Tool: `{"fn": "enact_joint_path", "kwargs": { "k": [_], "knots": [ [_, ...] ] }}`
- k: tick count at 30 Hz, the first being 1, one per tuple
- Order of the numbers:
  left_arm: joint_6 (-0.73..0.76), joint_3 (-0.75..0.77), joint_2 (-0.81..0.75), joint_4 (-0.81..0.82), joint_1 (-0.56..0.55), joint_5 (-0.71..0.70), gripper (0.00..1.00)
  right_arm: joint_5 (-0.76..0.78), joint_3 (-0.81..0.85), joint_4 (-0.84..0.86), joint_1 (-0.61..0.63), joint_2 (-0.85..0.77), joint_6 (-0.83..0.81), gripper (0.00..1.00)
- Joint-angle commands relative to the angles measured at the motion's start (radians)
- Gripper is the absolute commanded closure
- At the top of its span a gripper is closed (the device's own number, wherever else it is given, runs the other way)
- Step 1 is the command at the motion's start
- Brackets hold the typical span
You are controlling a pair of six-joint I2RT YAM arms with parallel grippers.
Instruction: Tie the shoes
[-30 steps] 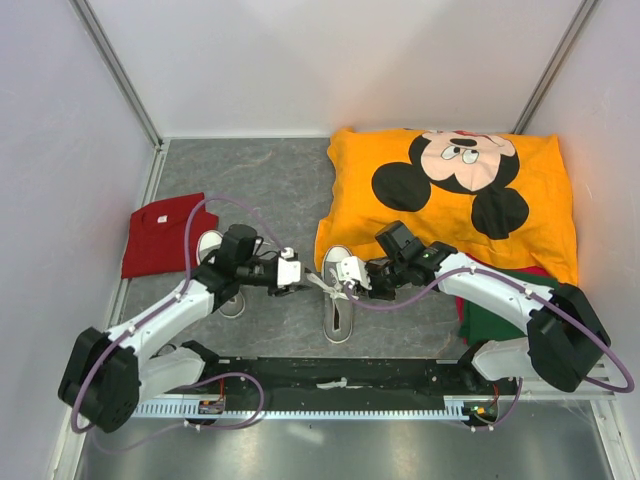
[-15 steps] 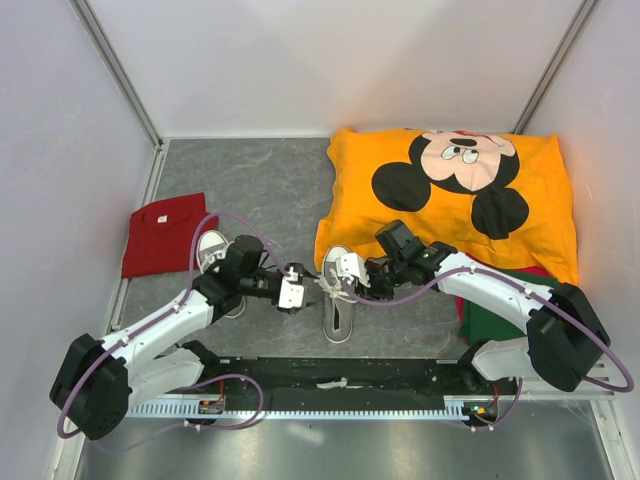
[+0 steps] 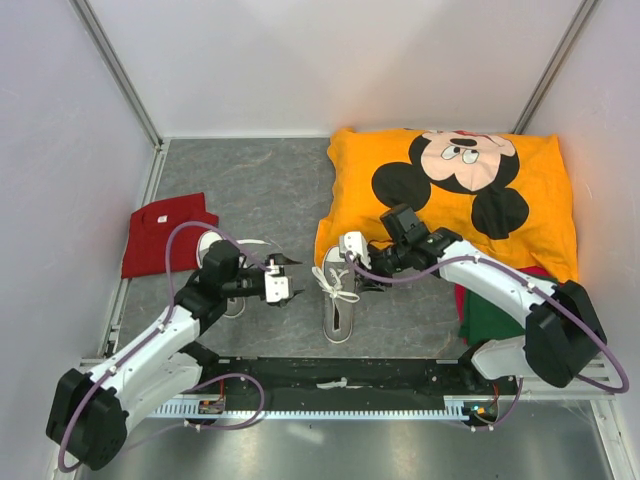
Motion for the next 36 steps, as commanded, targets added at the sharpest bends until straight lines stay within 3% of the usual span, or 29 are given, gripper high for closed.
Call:
{"fn": "enact_joint_path", "kwargs": {
  "k": [1,9,27,36],
  "knots": [
    [0.01,-0.011,-0.034,0.002,0.008,0.112,0.33,-0.107,0.087,0.018,-0.007,0.065,0.073,0.65],
    [0.096,0.08,0.115,-0.095,-0.034,0.166,0.38,-0.142,0.123,0.035,-0.007,0.15,0.102,0.65],
    [0.094,0.086,0.256,0.07,-0.147,0.1,0.45,-0.171,0.128,0.035,0.019,0.209,0.111,0.65],
    [0.124,0.118,0.316,0.087,-0.157,0.099,0.57,-0.159,0.13,0.035,0.024,0.222,0.105,0.7]
  ]
}}
